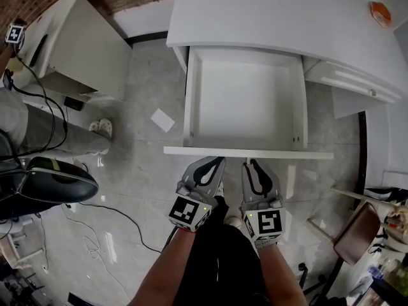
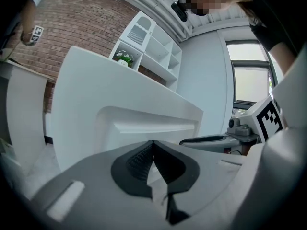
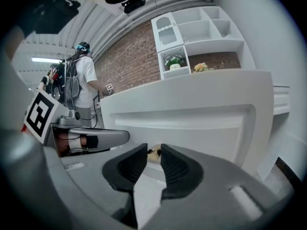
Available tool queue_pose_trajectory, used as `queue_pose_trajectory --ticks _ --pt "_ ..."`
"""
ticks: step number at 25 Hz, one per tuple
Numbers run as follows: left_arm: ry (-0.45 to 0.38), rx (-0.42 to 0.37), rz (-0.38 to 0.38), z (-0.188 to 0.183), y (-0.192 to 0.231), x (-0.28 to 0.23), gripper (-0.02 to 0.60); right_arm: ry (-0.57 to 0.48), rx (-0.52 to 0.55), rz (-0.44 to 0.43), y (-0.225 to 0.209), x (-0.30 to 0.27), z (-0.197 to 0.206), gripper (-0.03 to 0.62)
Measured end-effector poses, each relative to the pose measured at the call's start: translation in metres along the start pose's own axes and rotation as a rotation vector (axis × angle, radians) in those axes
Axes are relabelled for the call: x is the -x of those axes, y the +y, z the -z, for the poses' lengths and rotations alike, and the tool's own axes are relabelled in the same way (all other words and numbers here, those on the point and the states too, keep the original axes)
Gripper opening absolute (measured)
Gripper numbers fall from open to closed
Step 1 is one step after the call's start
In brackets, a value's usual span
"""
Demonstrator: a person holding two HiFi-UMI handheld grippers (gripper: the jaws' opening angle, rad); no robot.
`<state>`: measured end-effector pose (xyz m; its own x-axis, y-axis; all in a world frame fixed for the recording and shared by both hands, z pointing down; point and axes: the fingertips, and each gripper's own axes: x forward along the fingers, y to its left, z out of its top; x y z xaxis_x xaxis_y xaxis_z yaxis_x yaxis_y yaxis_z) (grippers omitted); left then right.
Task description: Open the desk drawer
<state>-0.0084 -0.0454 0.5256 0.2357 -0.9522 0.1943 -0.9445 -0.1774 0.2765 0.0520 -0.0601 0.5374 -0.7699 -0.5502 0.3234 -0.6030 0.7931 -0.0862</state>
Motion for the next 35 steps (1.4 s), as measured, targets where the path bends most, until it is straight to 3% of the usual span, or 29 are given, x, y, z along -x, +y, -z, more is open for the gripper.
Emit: queue_pose_trajectory --ticks 3,5,15,26,31,35 --pt "-0.008 0.007 0.005 -0.005 -0.006 0.004 0.0 -0.02 0.016 -0.031 0.002 0.011 -0.011 0.064" --pt "-0.016 0.01 0.002 -0.01 -0.01 0.007 0.0 -0.027 0.03 -0.043 0.001 0.019 -0.018 0.003" --pt "-0.056 -0.03 -0.023 -0.046 -0.036 0.027 0.001 -0.119 -0.003 -0.062 -0.016 0.076 -0.076 0.002" --pt "-0.135 -0.023 -0.053 -0.123 -0.065 0.065 0.0 -0.201 -0.032 -0.072 -0.029 0.136 -0.155 0.002" --pt "-0.151 -0.061 -0.052 -0.153 -0.085 0.085 0.002 -0.227 -0.032 -0.08 -0.024 0.163 -0.186 0.002" --pt "-0.173 -0.044 -0.061 -0.178 -0.093 0.1 0.001 -0.238 -0.059 -0.124 -0.018 0.18 -0.206 0.002"
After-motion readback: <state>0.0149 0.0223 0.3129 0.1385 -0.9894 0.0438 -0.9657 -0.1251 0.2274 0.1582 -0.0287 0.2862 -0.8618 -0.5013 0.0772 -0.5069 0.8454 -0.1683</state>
